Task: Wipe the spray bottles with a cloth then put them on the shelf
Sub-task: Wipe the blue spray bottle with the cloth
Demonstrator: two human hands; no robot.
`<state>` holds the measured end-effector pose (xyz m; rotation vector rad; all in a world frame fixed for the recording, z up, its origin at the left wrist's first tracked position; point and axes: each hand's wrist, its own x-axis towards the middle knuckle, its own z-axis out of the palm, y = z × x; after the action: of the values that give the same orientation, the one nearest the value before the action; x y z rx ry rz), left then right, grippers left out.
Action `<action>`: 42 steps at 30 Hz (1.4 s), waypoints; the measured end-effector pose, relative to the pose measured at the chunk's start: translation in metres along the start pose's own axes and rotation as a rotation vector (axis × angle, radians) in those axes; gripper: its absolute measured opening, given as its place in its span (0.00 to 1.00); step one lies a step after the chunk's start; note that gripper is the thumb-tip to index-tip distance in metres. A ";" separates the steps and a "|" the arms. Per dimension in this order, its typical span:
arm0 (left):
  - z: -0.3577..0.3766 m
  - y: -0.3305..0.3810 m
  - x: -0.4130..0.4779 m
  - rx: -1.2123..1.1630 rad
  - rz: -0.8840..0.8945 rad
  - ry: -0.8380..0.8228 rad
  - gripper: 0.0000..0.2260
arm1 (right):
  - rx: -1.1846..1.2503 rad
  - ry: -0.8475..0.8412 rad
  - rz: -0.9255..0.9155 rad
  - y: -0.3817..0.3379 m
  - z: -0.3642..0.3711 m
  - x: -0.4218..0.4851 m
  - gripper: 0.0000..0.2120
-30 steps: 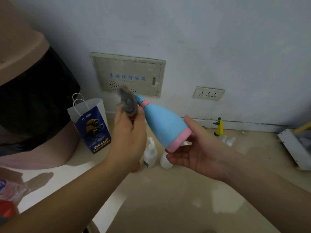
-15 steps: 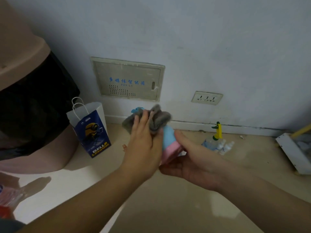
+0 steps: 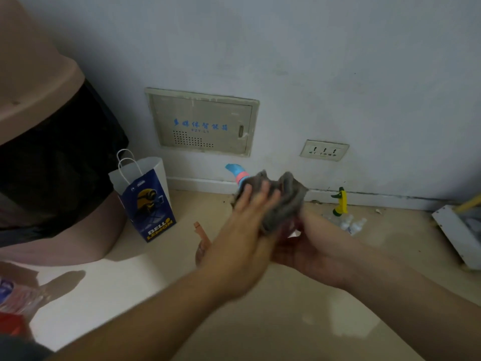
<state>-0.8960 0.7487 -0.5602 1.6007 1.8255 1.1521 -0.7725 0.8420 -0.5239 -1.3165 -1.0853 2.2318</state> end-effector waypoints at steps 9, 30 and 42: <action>-0.009 -0.004 0.003 0.316 0.333 -0.036 0.29 | 0.063 -0.049 0.005 -0.008 -0.007 0.002 0.21; -0.021 0.015 0.017 -1.120 -0.810 0.192 0.15 | -0.025 -0.181 -0.027 -0.007 -0.014 -0.002 0.29; -0.014 0.037 0.003 -0.833 -0.687 0.267 0.11 | -0.180 0.010 -0.244 0.007 -0.014 0.008 0.34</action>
<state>-0.8864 0.7467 -0.5218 0.3302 1.5041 1.5089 -0.7639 0.8487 -0.5374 -1.1877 -1.3902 1.9870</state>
